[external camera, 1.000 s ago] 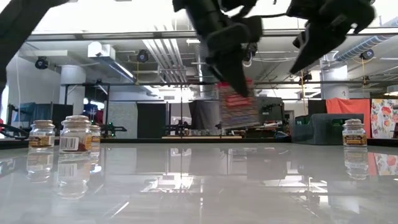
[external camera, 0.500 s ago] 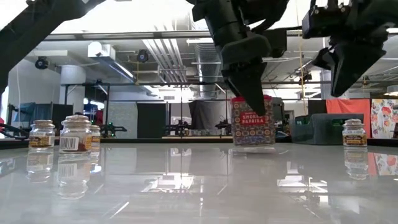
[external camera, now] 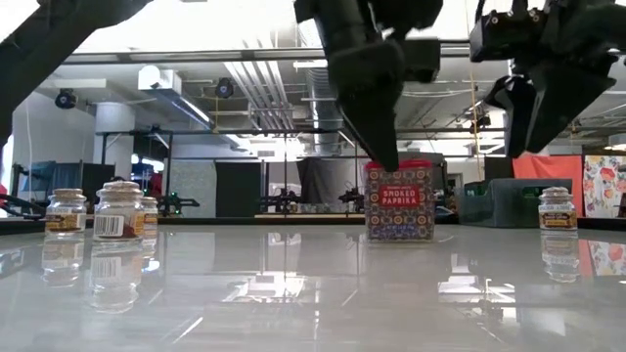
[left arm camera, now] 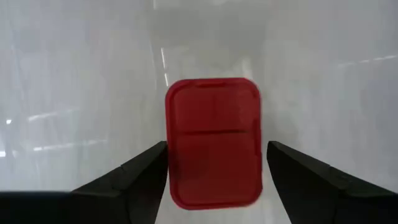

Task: Sort spices by type
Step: Put the red seasoning can into the gray bin

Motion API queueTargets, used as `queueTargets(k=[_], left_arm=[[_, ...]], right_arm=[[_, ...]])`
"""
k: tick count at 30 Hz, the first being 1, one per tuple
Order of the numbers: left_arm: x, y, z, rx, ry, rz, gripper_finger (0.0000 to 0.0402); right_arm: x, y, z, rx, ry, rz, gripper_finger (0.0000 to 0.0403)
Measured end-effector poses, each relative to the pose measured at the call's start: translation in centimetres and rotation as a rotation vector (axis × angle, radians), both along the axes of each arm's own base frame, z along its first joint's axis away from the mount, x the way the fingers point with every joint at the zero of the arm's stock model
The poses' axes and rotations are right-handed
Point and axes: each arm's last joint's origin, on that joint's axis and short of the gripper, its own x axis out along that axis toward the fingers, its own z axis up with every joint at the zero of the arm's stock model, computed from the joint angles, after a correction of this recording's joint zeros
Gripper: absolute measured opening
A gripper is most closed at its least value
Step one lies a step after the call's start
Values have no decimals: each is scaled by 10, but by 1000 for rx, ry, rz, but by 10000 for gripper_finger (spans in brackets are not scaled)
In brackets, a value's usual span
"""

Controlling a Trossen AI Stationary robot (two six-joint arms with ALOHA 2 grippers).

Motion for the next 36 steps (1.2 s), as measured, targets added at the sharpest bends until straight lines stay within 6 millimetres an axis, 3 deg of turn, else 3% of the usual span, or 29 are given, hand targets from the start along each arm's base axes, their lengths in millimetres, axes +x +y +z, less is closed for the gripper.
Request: queueTargets(k=[8, 17, 23, 27, 36], left_arm=[[-31, -18, 26, 57, -53, -3, 255], [-98, -10, 44, 58, -355, 163, 255], [-142, -7, 40, -29, -647, 243, 255], [-162, -5, 28, -60, -807, 289, 255], [-188, 2, 6, 28, -1088, 326, 255]], right_arm=[[15, 5, 10, 25, -160, 49, 234], [28, 8, 19, 8, -325, 100, 273], [41, 5, 25, 12, -435, 101, 310], [57, -1, 19, -14, -416, 81, 334], [105, -1, 19, -70, -169, 145, 349]])
